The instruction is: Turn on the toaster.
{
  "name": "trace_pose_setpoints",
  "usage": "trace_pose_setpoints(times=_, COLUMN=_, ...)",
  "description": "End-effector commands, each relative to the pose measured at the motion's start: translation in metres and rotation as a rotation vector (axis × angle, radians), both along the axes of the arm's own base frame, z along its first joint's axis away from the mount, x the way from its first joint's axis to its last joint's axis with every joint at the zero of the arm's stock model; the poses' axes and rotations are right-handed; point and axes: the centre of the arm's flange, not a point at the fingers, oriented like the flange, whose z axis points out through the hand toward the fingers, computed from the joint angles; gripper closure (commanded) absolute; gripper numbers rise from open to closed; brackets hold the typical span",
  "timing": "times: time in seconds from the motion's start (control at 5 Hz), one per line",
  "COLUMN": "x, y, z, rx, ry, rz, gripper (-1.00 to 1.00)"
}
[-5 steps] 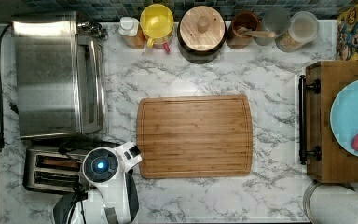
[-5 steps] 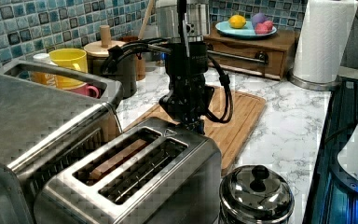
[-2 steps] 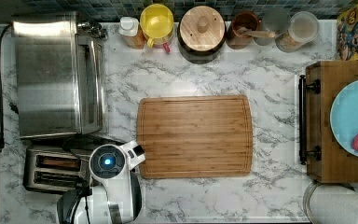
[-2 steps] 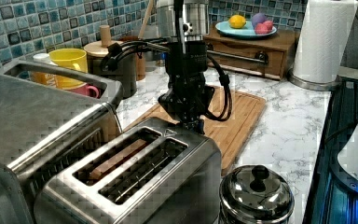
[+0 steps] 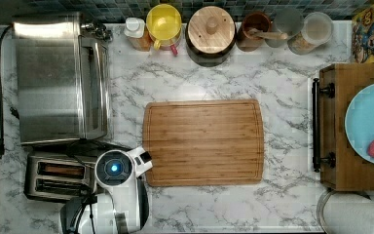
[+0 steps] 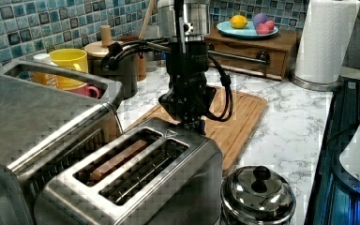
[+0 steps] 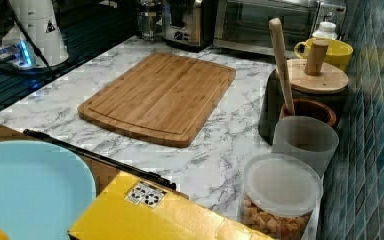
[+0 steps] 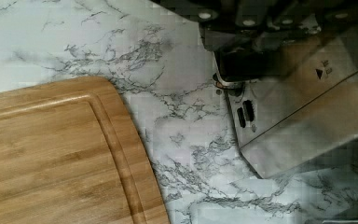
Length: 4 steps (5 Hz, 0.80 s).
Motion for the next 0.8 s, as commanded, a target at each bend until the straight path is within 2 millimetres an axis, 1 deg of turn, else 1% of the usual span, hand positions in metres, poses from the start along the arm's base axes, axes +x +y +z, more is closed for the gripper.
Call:
trace_pose_setpoints(times=0.2, x=-0.0323, y=-0.0451, z=-0.0833, rx=-0.06, ry=0.122, rz=-0.04, gripper=1.0)
trace_pose_setpoints(times=0.8, x=-0.0323, y=-0.045, z=-0.0832, rx=-0.06, ry=0.122, rz=-0.04, gripper=1.0)
